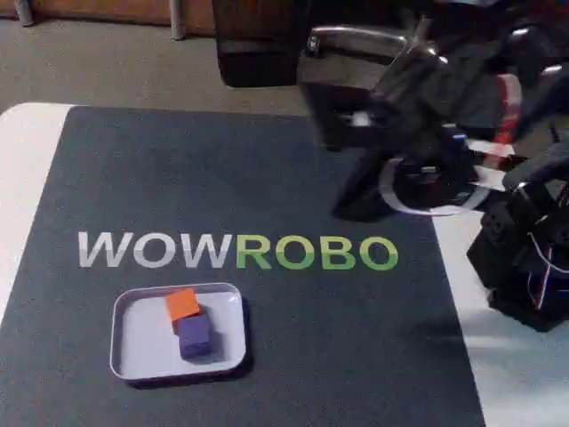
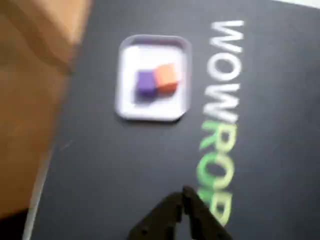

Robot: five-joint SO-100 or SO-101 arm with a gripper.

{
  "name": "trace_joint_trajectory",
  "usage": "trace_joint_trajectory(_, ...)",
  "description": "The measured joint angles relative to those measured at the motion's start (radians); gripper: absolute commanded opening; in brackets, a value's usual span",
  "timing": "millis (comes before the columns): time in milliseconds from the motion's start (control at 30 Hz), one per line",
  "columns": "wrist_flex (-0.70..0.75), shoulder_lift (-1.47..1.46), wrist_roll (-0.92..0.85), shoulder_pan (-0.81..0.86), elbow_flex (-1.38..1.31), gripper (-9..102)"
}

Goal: Move blocks one by one until all three blocks are in the tray.

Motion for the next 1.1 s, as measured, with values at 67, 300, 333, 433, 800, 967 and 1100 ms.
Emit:
trace_joint_trajectory(67,0.044,0.106,0.003,-0.041,0.04,-8)
trace_joint_trajectory(300,0.114,0.492,-0.017,-0.11,0.301,-8)
trace_joint_trajectory(333,0.115,0.525,-0.023,-0.11,0.344,-8)
trace_joint_trajectory(433,0.115,0.634,-0.028,-0.132,0.451,-8)
trace_joint_trajectory(800,0.146,0.884,-0.009,-0.199,0.761,-8)
trace_joint_trajectory(967,0.14,0.884,0.041,-0.255,0.876,-8)
trace_joint_trajectory(1100,0.084,0.884,0.074,-0.27,0.994,-8)
